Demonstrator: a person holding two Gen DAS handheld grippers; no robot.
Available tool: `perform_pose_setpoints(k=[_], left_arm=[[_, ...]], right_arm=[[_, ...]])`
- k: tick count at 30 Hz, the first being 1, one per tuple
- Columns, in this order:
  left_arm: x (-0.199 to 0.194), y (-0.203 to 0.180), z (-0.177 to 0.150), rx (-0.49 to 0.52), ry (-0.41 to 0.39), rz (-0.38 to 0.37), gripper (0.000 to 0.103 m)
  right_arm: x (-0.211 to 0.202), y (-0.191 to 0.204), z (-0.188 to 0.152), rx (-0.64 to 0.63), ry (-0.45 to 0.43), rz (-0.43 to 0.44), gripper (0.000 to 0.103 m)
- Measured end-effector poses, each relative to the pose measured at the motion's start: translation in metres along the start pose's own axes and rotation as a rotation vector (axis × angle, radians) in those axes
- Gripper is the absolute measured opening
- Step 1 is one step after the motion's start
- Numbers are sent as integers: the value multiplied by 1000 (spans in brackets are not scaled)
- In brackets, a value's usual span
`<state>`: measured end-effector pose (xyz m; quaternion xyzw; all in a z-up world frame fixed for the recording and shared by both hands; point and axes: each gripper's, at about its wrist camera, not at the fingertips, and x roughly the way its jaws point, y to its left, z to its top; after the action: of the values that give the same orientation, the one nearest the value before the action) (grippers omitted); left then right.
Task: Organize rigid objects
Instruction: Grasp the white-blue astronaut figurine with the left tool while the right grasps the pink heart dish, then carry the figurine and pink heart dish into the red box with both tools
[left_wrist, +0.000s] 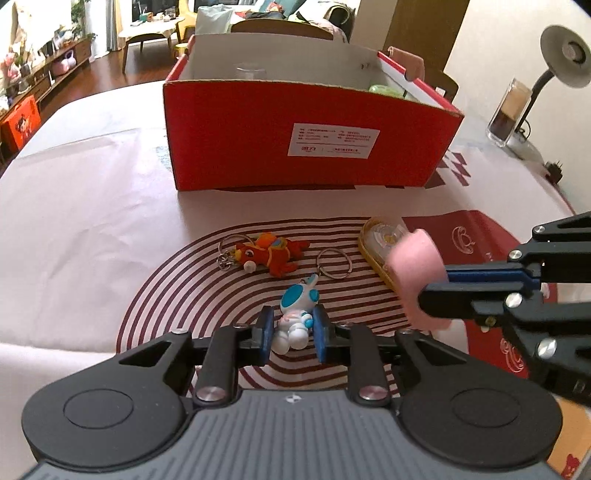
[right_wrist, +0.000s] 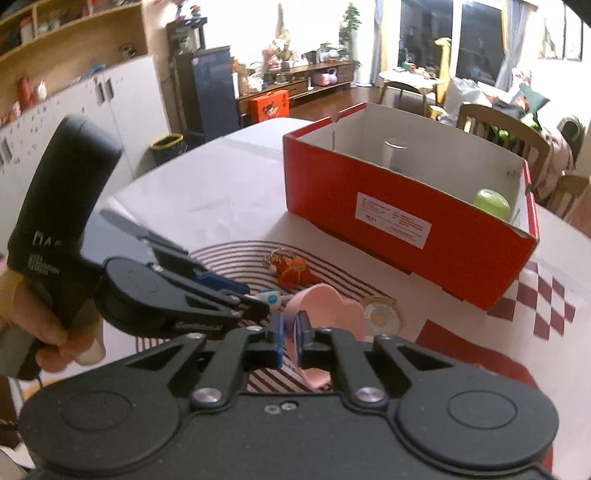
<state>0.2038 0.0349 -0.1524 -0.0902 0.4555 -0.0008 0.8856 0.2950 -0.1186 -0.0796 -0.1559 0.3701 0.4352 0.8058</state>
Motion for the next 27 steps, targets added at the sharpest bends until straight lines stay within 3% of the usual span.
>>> perform_pose_setpoints(k=[7,14,27], left_arm=[[-20,4,1,-47,-14,-31,21],[-44,0,12,-68,-46,-54,21],[-85,-6,69,-51,-167,-50,21]], right_arm=[[-18,-8,5,102,-18,26,5],[-41,-6,20,121,-61,39,5],[-61,-17,67,88,-129,6,5]])
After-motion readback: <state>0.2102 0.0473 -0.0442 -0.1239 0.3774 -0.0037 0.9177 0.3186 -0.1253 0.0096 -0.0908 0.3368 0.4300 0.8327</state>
